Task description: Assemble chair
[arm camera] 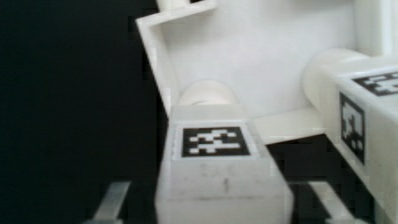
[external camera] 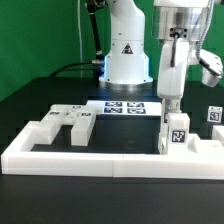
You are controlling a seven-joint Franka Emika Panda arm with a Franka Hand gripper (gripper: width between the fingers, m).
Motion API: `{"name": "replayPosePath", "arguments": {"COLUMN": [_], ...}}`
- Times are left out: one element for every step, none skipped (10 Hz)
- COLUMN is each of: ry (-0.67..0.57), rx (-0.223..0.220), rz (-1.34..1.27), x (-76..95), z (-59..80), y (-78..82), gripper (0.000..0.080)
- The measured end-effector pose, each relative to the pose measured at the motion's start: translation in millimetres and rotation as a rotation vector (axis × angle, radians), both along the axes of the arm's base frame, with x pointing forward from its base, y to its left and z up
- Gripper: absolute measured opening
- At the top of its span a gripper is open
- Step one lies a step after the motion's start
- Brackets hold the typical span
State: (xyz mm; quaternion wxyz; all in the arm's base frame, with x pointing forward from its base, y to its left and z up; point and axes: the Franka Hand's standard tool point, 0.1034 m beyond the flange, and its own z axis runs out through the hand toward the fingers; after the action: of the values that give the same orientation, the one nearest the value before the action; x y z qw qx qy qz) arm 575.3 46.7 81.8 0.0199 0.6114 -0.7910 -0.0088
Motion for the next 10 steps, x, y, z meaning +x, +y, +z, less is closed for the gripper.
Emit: {"name": "replayPosePath", "arguments": {"ry": [0.001, 0.002, 0.018, 0.021, 0.022, 0.021, 0.022, 0.023, 0.023, 0.023], "rx": [0.0, 0.0, 0.002, 0.008, 0.012, 0.016, 0.021, 0.024, 0.025, 0.029], "rz": [0.025, 0.026, 0.076, 0.204, 0.295, 0.348, 0.44, 0.497, 0.535, 0.631], "x": [-0.1, -0.5, -3.5, -4.4, -4.5, -4.2, -4.0, -4.0, -4.1, -3.4], "z": [-0.6, -1.2, -1.9, -2.5, -2.5, -2.3, -2.5, -2.6, -2.7, -2.0], "y": [-0.1, 0.4, 3.0, 5.5, 6.5, 5.4, 5.1, 5.0, 4.9, 5.7], "gripper": [0.0394, 0.0576, 0.0576, 0.0635, 0.0646, 0.0646, 0.0649, 0.0649, 0.0649, 0.0649]}}
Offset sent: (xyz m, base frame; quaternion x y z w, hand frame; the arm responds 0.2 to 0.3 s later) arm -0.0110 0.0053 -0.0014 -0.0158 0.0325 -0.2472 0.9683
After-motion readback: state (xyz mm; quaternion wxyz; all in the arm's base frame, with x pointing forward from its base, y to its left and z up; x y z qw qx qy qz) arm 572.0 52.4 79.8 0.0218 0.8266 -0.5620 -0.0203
